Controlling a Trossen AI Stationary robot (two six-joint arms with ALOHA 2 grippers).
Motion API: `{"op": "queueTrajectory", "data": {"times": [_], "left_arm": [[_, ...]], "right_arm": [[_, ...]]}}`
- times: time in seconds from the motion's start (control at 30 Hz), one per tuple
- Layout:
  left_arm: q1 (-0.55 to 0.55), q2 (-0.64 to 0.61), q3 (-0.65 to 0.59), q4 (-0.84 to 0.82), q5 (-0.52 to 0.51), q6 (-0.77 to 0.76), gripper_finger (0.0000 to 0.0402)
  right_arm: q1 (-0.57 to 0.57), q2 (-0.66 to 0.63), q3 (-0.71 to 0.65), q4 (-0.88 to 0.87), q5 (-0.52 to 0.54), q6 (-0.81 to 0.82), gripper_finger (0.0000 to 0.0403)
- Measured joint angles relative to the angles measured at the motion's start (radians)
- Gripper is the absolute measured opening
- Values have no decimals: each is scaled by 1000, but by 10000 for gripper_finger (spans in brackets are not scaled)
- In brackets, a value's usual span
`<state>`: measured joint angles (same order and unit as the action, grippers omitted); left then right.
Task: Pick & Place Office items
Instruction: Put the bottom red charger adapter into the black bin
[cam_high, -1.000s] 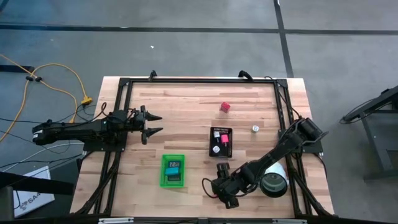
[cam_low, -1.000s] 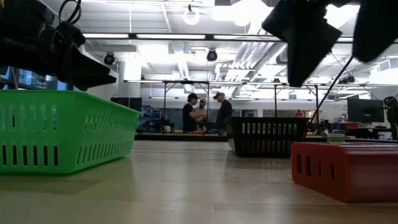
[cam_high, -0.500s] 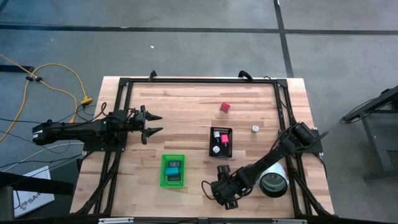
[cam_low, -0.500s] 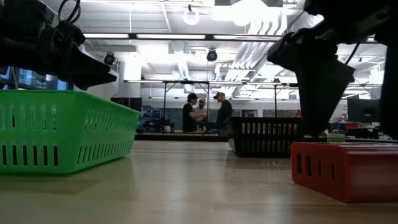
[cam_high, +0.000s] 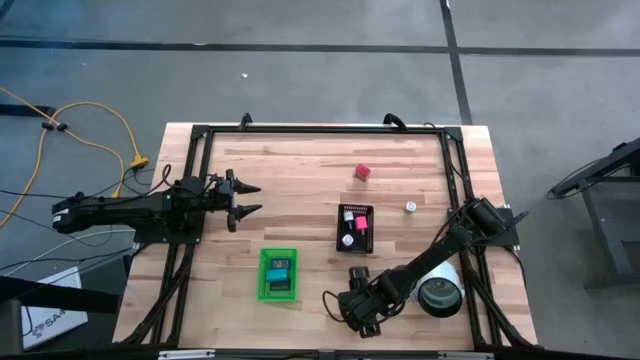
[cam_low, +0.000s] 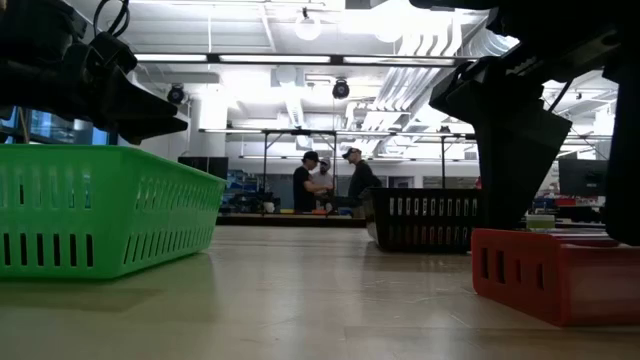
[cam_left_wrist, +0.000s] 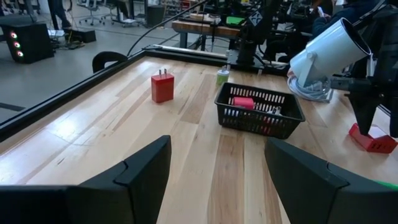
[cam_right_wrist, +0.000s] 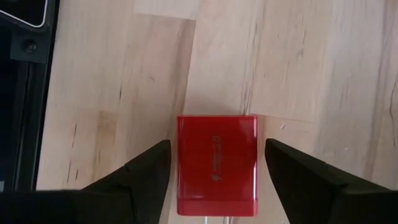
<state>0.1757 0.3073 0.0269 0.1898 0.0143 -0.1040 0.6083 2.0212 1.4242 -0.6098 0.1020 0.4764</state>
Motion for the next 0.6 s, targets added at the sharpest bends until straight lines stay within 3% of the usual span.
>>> {"op": "queueTrajectory", "data": {"times": [0.6], "left_arm": [[0,0,0,-2,-2,0,252]], "right_arm": [[-14,47,0,-12,-26,-5,248]]}}
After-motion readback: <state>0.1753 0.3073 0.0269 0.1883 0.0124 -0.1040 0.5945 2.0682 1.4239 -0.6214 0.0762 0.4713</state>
